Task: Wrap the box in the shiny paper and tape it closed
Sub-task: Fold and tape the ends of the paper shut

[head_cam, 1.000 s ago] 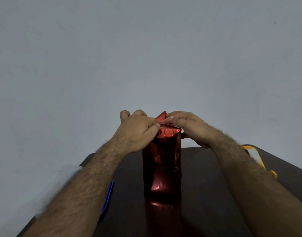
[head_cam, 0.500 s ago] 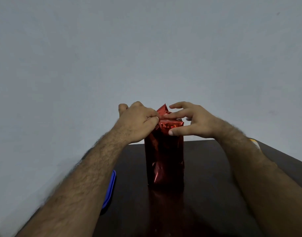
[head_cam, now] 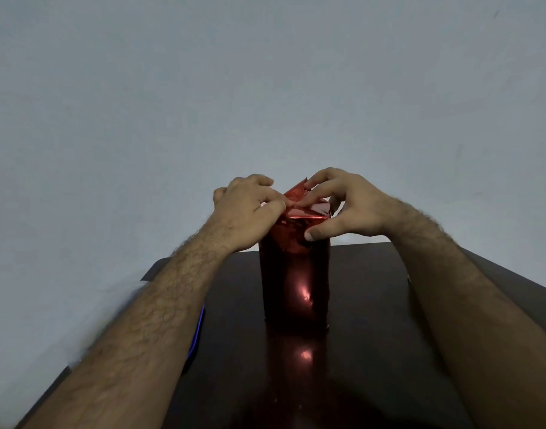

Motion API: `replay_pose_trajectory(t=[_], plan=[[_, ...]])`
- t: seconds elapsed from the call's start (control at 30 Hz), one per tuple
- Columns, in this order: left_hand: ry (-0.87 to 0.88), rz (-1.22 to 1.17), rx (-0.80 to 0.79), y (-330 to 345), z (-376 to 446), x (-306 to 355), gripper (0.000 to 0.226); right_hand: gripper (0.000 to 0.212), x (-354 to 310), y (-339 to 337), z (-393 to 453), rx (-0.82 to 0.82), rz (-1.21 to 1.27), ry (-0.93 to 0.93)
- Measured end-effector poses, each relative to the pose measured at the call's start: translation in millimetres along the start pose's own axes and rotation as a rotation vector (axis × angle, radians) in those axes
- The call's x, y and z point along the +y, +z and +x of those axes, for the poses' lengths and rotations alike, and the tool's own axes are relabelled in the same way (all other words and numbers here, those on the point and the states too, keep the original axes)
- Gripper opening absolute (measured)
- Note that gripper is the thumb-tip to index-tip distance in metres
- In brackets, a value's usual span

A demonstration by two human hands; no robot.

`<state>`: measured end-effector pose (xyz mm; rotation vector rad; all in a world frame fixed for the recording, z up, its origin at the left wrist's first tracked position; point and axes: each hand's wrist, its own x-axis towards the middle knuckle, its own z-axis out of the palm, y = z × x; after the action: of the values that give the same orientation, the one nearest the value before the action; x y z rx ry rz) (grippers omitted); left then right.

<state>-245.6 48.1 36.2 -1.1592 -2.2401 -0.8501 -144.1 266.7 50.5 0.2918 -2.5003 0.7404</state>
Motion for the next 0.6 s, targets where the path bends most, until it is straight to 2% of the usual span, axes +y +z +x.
replay_pose_trajectory(t=[0.1,0.23,0.3,0.4,0.5,0.6], plan=[[0.016,-0.1,-0.014,-1.0,-3.9,2.3,0.036,0.057,-0.5,0.6,1.1,0.008,-0.006,-0.027],[0.333,0.214,0.025,-0.1,-5.0,3.2,0.04,0.067,-1.0,-4.4,-2.6,-0.045,-0.023,0.019],[0.346,0.286,0.01,-0.4,-4.4,4.7,0.044,0.069,-3.6,-5.6,-6.7,-0.072,-0.033,0.075],[0.297,0.243,-0.021,1.2,-6.3,5.2,0.049,0.062,-5.7,-0.3,-12.8,-0.063,-0.117,0.128],[0.266,0.245,-0.027,6.3,-6.9,6.6,0.053,0.069,-4.8,15.5,-26.5,0.057,-0.095,0.136],[0.252,0.278,-0.008,12.7,-6.2,8.6,0.056,0.076,-10.3,26.3,-49.9,0.281,0.018,0.23]])
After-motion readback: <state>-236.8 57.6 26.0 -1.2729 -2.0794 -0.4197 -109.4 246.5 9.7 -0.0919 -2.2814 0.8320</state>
